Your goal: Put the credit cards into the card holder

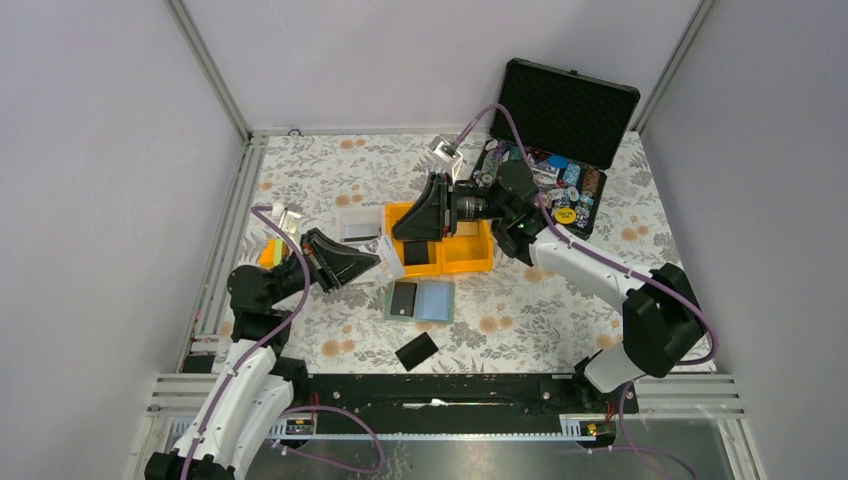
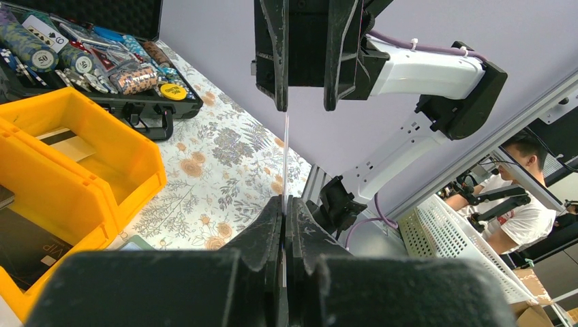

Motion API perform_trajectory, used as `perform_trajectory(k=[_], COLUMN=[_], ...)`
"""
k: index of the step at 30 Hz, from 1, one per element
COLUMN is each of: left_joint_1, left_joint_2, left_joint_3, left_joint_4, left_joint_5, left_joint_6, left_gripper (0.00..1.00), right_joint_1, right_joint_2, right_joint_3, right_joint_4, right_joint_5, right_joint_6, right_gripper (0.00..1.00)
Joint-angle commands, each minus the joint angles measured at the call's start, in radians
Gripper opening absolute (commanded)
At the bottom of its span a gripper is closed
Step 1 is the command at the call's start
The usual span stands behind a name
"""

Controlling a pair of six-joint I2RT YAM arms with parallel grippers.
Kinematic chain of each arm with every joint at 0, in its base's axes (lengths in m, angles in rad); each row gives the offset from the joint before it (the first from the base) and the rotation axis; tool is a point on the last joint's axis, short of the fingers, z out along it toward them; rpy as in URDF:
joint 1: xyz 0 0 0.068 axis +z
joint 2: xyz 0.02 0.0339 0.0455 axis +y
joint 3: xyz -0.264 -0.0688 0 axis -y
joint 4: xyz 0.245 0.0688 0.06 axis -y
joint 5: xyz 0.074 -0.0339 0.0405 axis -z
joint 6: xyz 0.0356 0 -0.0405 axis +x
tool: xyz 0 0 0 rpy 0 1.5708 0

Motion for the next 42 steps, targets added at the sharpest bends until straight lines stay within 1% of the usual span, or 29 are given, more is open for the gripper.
perform_trajectory(k=[1,4,11,15,20,27,32,38,42], left_joint_1=[0.004,0.004,0.004,0.004,0.004,0.004,0.004,0.004,0.004], left_joint_2=[0.001,0.007,0.009,0.009,0.008,-0.005,-0.010,-0.017,-0.018], left_joint_3=[0.051,0.053,0.053,0.052,0.052,0.046,0.049,0.054,0.060], left_joint_4=[0.051,0.059,0.065,0.066,0.099,0.162,0.176,0.186,0.192], left_joint_5=[0.008,0.013,0.018,0.021,0.036,0.068,0.081,0.090,0.095], left_joint_6=[0.017,0.015,0.013,0.012,-0.006,-0.048,-0.062,-0.071,-0.077], left_gripper=[0.00,0.00,0.00,0.00,0.00,0.00,0.00,0.00,0.00], right_joint_1=[0.017,0.028,0.030,0.030,0.030,0.030,0.030,0.030,0.035], right_joint_2=[0.009,0.021,0.036,0.048,0.068,0.060,0.062,0.060,0.052], right_joint_3=[0.005,0.013,0.019,0.015,0.009,0.003,-0.005,-0.007,-0.009], right_joint_4=[0.010,0.000,0.006,0.063,0.172,0.223,0.279,0.281,0.232], right_joint_5=[0.001,-0.003,-0.007,-0.021,-0.050,-0.086,-0.098,-0.098,-0.090], right_joint_6=[-0.029,-0.038,-0.034,0.009,0.089,0.128,0.169,0.164,0.123], right_gripper=[0.36,0.35,0.25,0.21,0.17,0.16,0.15,0.12,0.11])
